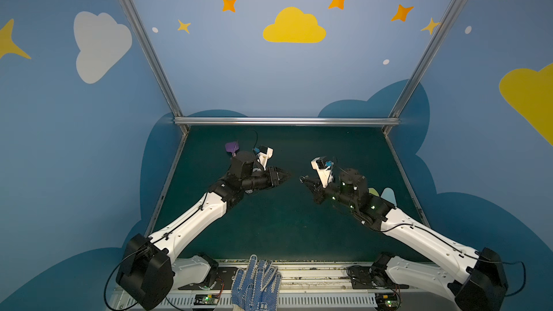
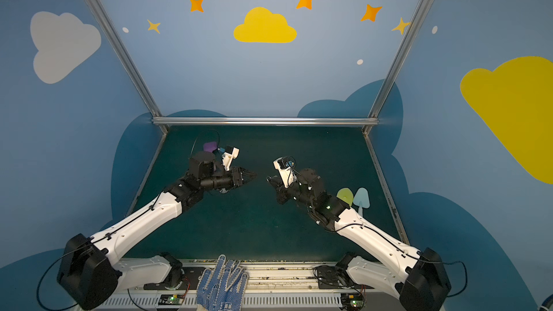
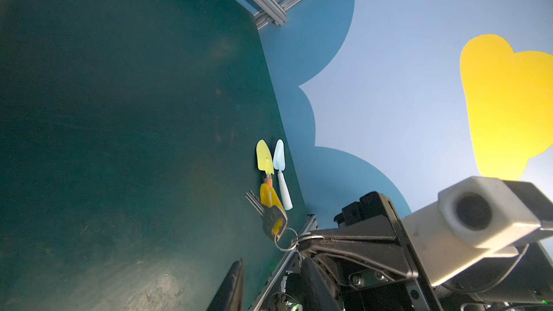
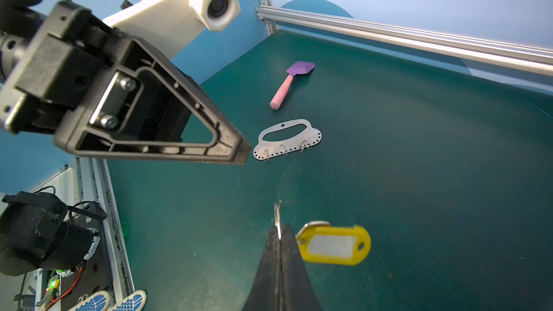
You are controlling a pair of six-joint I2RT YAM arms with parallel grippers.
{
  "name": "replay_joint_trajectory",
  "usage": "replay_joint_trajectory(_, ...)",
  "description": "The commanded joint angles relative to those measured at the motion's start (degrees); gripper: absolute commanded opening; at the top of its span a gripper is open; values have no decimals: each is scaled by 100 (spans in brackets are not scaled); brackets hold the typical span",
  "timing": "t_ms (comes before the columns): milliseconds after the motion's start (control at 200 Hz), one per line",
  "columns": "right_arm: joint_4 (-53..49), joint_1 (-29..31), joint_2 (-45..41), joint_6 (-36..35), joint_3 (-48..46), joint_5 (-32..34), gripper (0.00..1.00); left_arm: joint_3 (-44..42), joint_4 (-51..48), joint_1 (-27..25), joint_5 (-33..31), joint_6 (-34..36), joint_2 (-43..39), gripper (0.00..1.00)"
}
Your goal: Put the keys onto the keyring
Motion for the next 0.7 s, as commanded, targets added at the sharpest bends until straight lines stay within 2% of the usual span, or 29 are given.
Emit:
replay_joint_trajectory(0, 20, 61, -128, -47, -44, -9, 0, -44, 262, -1, 186, -77, 29, 35)
replay_joint_trajectory(75, 23, 67, -131, -52, -42, -49, 0, -16, 294, -26, 242, -87, 84, 38)
replay_joint_trajectory(290, 25, 83, -71, 2, 33, -495, 0, 155, 347, -199, 442, 54, 406, 36)
replay_joint_trajectory(421, -86, 69, 0, 219, 77, -478, 0, 198, 356, -247, 418, 92, 527, 35)
replay_joint_trajectory(446, -100, 63, 21, 256, 81, -473, 0, 189, 336, -250, 350, 84, 521, 36)
replay_joint_trajectory(521, -179, 9, 69, 364, 104, -496, 0, 119, 268, -257, 39, 64, 424, 46)
replay_joint_trajectory(691, -312, -315, 289, 749, 145, -1044, 0, -179, 105, -157, -754, -112, 113, 54)
